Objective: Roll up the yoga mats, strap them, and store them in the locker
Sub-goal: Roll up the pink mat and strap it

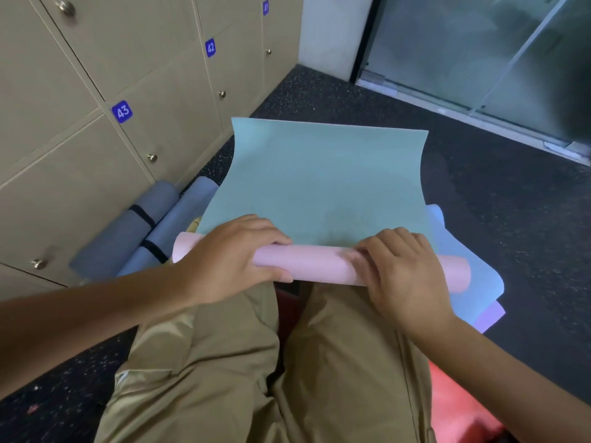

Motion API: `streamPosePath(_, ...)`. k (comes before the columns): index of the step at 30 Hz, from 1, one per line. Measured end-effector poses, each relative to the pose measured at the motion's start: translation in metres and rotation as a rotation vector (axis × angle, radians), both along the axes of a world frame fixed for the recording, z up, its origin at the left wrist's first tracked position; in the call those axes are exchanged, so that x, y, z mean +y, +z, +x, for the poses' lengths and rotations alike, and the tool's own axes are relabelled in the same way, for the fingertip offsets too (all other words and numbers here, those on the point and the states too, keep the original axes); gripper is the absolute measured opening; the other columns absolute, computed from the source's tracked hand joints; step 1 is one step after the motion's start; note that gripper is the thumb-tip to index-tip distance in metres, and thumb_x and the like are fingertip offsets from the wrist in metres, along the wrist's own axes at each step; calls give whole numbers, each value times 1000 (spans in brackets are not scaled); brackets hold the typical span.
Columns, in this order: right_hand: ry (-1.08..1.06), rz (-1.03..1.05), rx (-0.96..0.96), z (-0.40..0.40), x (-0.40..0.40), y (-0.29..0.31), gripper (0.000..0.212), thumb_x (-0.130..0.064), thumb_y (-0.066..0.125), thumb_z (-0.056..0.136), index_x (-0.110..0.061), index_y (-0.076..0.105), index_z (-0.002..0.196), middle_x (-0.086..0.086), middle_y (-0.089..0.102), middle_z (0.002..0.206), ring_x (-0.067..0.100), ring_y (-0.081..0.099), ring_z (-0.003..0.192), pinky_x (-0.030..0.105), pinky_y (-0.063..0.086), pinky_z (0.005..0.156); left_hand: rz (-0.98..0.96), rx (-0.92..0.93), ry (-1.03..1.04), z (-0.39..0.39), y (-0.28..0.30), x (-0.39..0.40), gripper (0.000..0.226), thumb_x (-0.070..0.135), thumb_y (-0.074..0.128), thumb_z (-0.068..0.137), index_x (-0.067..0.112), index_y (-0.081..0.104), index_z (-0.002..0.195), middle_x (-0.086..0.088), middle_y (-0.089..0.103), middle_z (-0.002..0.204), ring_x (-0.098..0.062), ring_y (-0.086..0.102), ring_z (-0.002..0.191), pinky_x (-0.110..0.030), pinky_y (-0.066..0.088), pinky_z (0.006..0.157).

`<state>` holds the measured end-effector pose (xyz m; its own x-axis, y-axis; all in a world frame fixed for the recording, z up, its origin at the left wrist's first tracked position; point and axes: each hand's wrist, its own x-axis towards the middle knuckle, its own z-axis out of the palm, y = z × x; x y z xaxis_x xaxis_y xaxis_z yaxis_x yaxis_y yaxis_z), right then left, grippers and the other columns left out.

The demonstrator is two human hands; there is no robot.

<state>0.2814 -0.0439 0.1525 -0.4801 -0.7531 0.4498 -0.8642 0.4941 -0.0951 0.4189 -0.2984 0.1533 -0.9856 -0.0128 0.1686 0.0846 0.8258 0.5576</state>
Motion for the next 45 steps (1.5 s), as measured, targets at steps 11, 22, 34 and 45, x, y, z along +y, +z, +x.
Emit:
streamPosePath(11, 3, 80, -181, -11, -1, -3, 51, -64, 48, 96, -20, 70, 111, -2, 67, 94, 25, 56, 88, 38, 40, 75, 92, -172, -70, -32, 10, -27, 59, 72, 59, 79, 34, 72, 123, 18, 57, 110, -2, 50, 110, -12, 36, 95)
streamPosePath(22, -12, 148, -251, -29, -14, 3, 63, -70, 34, 97, -21, 73, 104, -4, 49, 95, 19, 44, 90, 34, 38, 82, -344, 215, 30, -10, -15, -4, 66, 54, 81, 79, 16, 69, 131, 1, 66, 113, -21, 59, 99, -33, 51, 80)
streamPosePath(34, -26, 118, -54, -31, 0, -1, 43, -51, 53, 100, -16, 66, 122, 6, 59, 116, 28, 52, 102, 41, 43, 86, 35, -312, -101, -53, 12, -34, 61, 75, 59, 75, 30, 73, 113, 5, 65, 103, -11, 60, 99, -44, 47, 93)
streamPosePath(45, -39, 253, -333, -65, -21, 6, 67, -69, 21, 95, -29, 69, 119, -5, 57, 103, 18, 52, 97, 33, 37, 79, -287, 214, -39, -53, -13, -32, 54, 54, 50, 99, 17, 67, 134, 2, 63, 110, -17, 59, 97, -35, 50, 84)
